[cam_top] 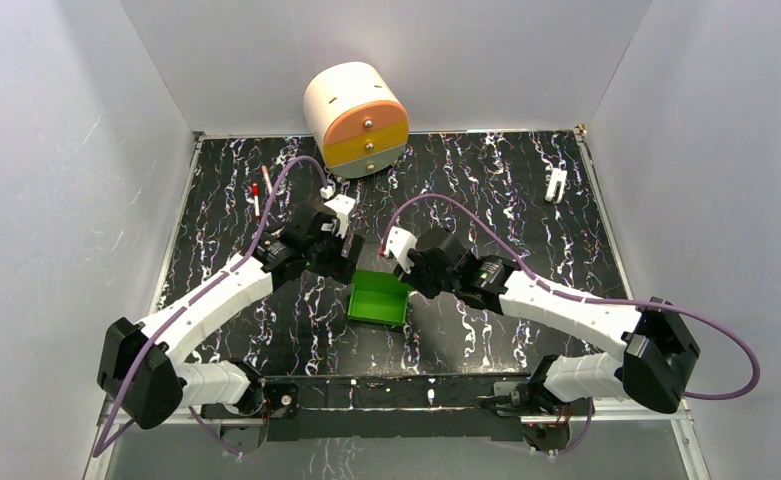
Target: Fold the paper box
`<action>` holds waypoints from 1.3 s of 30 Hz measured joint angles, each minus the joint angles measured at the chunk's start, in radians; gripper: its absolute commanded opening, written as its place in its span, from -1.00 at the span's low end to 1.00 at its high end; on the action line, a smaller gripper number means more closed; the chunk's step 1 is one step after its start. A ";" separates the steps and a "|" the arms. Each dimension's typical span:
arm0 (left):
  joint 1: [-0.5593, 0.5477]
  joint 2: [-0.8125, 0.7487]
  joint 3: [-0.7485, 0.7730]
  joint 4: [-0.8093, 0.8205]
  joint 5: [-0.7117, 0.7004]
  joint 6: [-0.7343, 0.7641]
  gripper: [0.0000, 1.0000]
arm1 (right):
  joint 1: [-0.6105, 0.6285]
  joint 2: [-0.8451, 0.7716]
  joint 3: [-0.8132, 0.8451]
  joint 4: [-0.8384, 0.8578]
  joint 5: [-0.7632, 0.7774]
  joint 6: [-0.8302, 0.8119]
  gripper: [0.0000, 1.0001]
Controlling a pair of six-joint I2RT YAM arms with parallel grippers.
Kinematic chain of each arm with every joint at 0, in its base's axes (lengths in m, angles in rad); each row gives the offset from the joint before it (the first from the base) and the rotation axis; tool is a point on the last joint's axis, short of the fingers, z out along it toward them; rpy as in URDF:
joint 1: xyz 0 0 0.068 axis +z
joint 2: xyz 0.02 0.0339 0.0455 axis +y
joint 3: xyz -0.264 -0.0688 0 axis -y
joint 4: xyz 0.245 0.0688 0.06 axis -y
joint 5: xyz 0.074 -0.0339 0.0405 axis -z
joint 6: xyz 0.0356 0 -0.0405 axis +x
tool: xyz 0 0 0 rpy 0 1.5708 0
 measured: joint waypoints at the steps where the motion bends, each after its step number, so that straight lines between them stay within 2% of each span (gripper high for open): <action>1: 0.004 0.011 0.004 -0.001 0.010 0.007 0.57 | -0.002 0.000 -0.002 0.005 -0.001 0.003 -0.40; 14: 0.018 0.043 0.013 -0.002 0.095 0.040 0.24 | -0.019 0.002 -0.010 0.045 -0.046 0.012 -0.48; 23: 0.018 0.101 0.039 -0.018 0.135 0.053 0.09 | -0.021 0.019 -0.031 0.053 -0.049 0.013 -0.51; 39: 0.018 0.124 0.039 -0.032 0.140 0.056 0.02 | -0.028 0.019 -0.105 0.129 -0.051 0.023 -0.61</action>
